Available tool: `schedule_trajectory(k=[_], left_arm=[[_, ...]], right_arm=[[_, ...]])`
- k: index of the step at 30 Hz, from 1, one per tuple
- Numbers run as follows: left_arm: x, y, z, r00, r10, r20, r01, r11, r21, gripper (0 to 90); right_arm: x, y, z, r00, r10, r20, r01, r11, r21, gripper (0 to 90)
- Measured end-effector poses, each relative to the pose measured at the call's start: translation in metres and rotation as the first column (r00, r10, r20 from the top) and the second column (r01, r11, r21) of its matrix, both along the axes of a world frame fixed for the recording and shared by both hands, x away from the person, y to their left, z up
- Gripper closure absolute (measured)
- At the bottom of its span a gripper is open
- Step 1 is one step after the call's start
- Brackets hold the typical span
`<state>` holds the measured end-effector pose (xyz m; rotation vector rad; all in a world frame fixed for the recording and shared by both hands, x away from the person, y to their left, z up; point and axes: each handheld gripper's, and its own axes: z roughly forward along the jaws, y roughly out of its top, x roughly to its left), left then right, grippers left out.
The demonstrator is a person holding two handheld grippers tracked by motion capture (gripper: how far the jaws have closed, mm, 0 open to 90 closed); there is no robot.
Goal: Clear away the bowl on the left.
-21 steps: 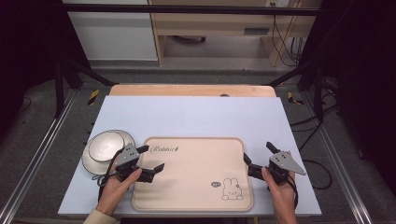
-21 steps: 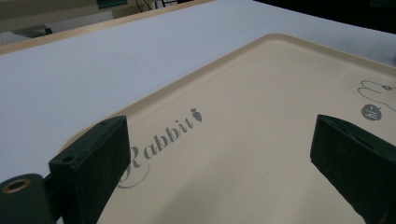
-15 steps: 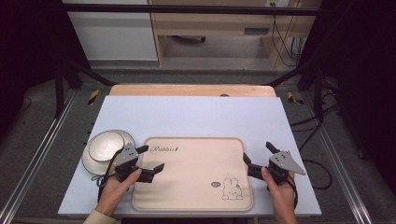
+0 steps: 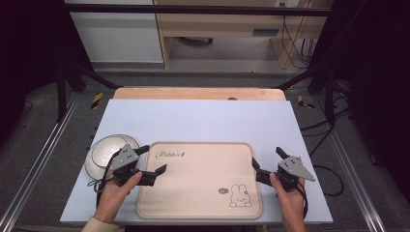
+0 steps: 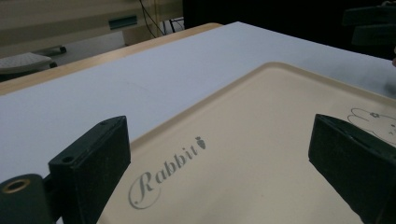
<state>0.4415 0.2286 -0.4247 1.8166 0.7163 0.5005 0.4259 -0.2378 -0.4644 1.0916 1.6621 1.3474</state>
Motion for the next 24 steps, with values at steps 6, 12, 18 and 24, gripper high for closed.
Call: schedule_trajectory(k=[6,12,18,24], left_arm=[[0.002,0.019,0.012,0.9977,0.063,0.027,-0.062,0.9974,-0.038,5.4],[0.007,0.061,0.024,0.9802,0.186,0.069,-0.183,0.9822,-0.041,5.9],[0.008,0.095,0.031,0.9559,0.284,0.076,-0.278,0.9574,-0.078,6.0],[0.01,0.115,0.03,0.9386,0.34,0.06,-0.335,0.9391,-0.078,6.1]], right_arm=[[-0.001,-0.002,0.001,1.0,-0.003,0.006,0.002,1.0,0.011,4.4],[-0.001,0.0,0.001,1.0,0.001,0.002,-0.001,1.0,0.006,4.4],[0.0,0.003,0.001,1.0,0.005,0.005,-0.005,1.0,-0.001,4.4],[0.0,0.005,0.001,0.9999,0.012,0.003,-0.012,1.0,0.001,4.4]])
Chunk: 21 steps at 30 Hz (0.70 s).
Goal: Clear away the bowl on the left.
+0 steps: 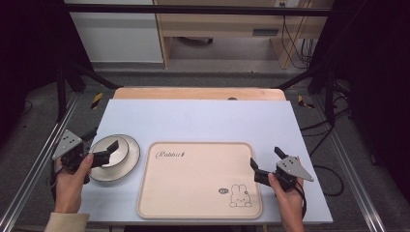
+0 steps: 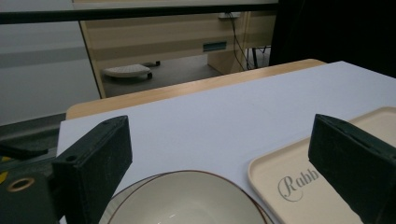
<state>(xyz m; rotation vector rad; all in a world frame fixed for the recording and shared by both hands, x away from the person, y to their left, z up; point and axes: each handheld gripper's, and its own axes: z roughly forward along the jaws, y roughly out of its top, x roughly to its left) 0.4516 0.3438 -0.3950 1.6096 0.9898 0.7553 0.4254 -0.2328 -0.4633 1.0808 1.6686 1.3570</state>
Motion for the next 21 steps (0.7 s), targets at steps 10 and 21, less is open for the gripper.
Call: schedule_trajectory(k=[10,21], left_arm=[[0.003,0.009,-0.002,0.9985,0.044,-0.033,-0.042,0.9974,0.058,6.0],[0.004,0.028,-0.006,0.9923,0.111,-0.056,-0.106,0.9916,0.074,6.1]], right_arm=[[0.0,0.002,0.0,0.9999,0.014,0.007,-0.014,1.0,-0.006,4.9],[0.0,0.002,0.0,0.9998,0.018,0.011,-0.018,1.0,-0.012,4.9]])
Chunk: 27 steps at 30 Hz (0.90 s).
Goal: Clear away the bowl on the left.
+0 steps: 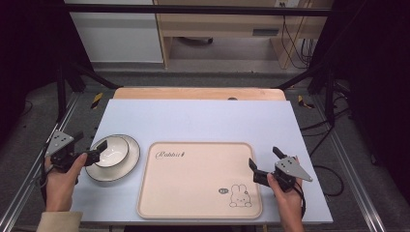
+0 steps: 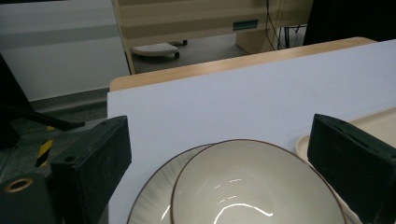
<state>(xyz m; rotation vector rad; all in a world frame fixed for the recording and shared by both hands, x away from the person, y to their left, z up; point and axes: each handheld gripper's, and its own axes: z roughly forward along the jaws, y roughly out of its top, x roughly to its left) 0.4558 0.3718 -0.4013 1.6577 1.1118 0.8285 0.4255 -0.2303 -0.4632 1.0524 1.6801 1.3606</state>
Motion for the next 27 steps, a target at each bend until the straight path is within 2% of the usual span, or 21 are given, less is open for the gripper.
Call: schedule_trajectory(k=[5,9,14,17,21,23,27], left_arm=[[0.002,0.005,-0.003,0.999,0.035,-0.027,-0.034,0.9994,0.006,6.2],[0.004,0.009,-0.007,0.9955,0.064,-0.069,-0.063,0.9979,0.016,7.3],[0.007,0.012,-0.013,0.9851,0.107,-0.134,-0.102,0.9939,0.043,9.7],[0.007,0.013,-0.015,0.9829,0.12,-0.14,-0.116,0.9927,0.031,11.1],[0.008,0.018,-0.018,0.9744,0.141,-0.175,-0.139,0.99,0.024,13.7],[0.008,0.019,-0.019,0.9728,0.142,-0.183,-0.141,0.9898,0.02,15.3],[0.009,0.023,-0.024,0.9624,0.158,-0.221,-0.16,0.9871,0.007,19.2]], right_arm=[[0.0,0.0,0.0,1.0,0.0,-0.003,0.0,1.0,-0.003,5.0],[0.0,0.001,0.0,1.0,0.001,-0.005,-0.001,1.0,-0.002,5.0],[0.0,0.001,0.0,1.0,0.001,-0.007,-0.001,1.0,-0.002,5.0],[0.0,0.001,0.0,1.0,0.001,-0.009,-0.001,1.0,-0.003,5.0],[0.0,0.001,-0.001,0.9999,0.005,-0.009,-0.005,1.0,-0.006,5.0],[0.0,0.002,-0.001,0.9999,0.006,-0.009,-0.007,1.0,-0.006,5.0],[0.0,0.002,-0.001,0.9999,0.01,-0.011,-0.01,1.0,-0.006,5.1]])
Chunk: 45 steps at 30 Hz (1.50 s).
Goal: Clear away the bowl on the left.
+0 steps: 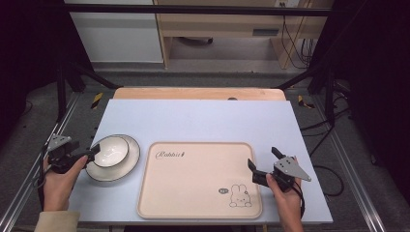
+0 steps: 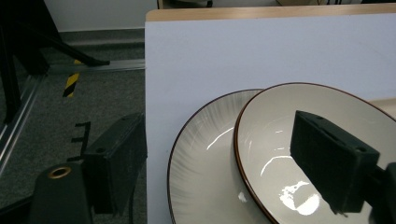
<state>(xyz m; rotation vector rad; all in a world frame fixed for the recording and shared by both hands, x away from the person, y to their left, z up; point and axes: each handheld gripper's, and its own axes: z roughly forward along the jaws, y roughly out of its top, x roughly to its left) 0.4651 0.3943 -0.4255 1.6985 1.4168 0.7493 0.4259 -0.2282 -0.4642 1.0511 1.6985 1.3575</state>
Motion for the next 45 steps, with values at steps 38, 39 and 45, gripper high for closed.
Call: schedule_trajectory(k=[38,39,45], left_arm=[[0.013,-0.014,-0.015,0.9771,-0.013,-0.212,0.005,0.9992,-0.039,67.9],[0.014,-0.015,-0.016,0.9761,-0.011,-0.217,0.004,0.9994,-0.034,68.7],[0.015,-0.014,-0.016,0.9765,-0.011,-0.215,0.005,0.9995,-0.032,77.6]], right_arm=[[0.002,0.009,-0.004,0.9991,0.03,-0.03,-0.031,0.999,-0.011,5.1],[0.002,0.009,-0.004,0.9991,0.032,-0.03,-0.032,0.999,-0.012,5.1],[0.002,0.011,-0.005,0.999,0.031,-0.032,-0.032,0.999,-0.015,5.1]])
